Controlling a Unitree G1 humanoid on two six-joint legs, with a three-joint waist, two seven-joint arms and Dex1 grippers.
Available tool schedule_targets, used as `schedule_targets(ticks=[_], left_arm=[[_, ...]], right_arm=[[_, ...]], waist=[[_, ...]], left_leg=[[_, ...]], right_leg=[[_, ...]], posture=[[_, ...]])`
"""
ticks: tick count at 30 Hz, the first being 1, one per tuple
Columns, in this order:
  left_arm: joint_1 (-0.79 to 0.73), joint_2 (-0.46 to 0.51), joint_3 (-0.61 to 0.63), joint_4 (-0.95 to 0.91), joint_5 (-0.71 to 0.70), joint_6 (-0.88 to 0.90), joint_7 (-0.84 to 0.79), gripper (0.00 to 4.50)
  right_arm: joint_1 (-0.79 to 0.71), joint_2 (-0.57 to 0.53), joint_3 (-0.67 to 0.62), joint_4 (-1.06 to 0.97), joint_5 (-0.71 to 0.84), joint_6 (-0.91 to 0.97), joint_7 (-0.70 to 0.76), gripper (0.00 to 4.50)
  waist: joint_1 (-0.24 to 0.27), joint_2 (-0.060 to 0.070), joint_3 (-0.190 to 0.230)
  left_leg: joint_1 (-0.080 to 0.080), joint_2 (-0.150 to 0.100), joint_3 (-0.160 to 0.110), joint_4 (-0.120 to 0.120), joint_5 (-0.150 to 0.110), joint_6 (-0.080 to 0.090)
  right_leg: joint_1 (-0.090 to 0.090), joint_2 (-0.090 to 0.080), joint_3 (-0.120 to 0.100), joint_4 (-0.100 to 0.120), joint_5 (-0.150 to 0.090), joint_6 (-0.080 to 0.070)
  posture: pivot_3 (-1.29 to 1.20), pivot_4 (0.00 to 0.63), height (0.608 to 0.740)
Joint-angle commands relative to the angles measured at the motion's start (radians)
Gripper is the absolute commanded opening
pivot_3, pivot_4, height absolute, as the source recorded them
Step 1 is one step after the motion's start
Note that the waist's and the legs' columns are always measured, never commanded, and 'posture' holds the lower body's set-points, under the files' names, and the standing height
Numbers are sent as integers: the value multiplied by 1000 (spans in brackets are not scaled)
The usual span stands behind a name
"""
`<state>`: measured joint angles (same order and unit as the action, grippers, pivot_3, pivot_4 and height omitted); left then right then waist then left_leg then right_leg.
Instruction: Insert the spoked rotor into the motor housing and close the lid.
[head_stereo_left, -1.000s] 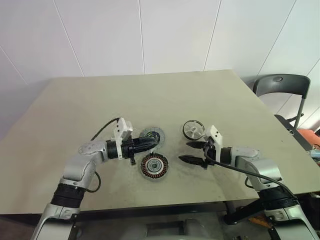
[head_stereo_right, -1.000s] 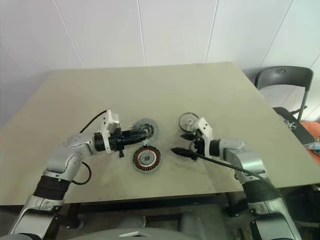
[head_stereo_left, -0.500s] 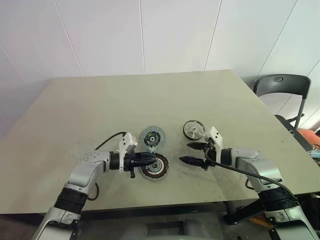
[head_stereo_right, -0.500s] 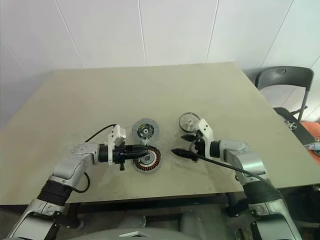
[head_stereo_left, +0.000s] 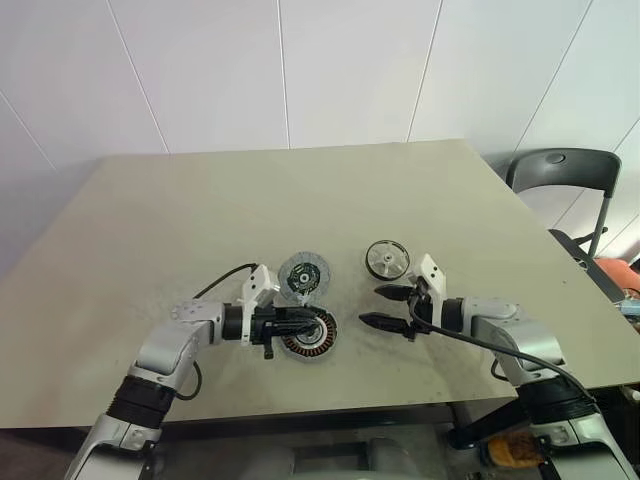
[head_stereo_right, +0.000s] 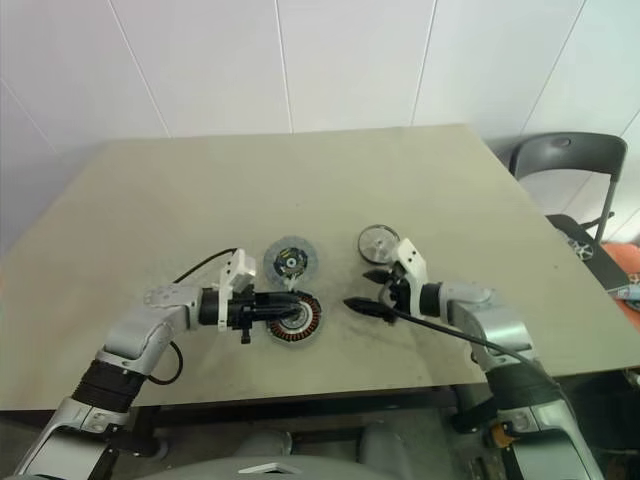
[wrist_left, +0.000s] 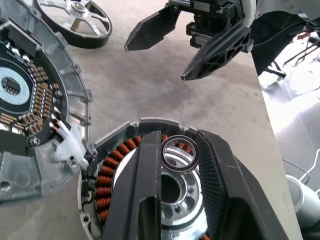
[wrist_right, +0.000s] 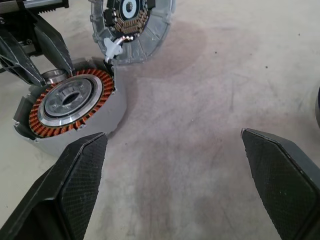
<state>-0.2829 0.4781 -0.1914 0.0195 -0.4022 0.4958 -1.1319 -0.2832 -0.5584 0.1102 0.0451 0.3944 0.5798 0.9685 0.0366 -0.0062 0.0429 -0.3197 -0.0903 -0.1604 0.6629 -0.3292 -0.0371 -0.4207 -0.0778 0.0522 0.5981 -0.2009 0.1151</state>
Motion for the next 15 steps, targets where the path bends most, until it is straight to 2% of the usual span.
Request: schedule_targets(ticks=[1, 10, 15], left_arm=[[-10, 13, -1, -6, 2, -10, -14, 680], [6, 1, -8, -3, 11, -24, -1, 680], [3, -3, -5, 5, 9, -23, 4, 2370]], right_arm=[[-9, 4, -21, -16, 7, -7, -3, 4500], [-10, 4, -21, -15, 7, -9, -5, 4500], [-12, 4, -21, -13, 6, -11, -6, 4500]], waist=[[0, 0, 0], [0, 0, 0], [0, 0, 0]], left_leg=[[0, 0, 0, 0, 0, 0], [0, 0, 0, 0, 0, 0], [0, 0, 0, 0, 0, 0]], right_leg=[[0, 0, 0, 0, 0, 0], [0, 0, 0, 0, 0, -1], [0, 0, 0, 0, 0, 0]], posture=[[0, 0, 740], [0, 0, 740], [0, 0, 740]])
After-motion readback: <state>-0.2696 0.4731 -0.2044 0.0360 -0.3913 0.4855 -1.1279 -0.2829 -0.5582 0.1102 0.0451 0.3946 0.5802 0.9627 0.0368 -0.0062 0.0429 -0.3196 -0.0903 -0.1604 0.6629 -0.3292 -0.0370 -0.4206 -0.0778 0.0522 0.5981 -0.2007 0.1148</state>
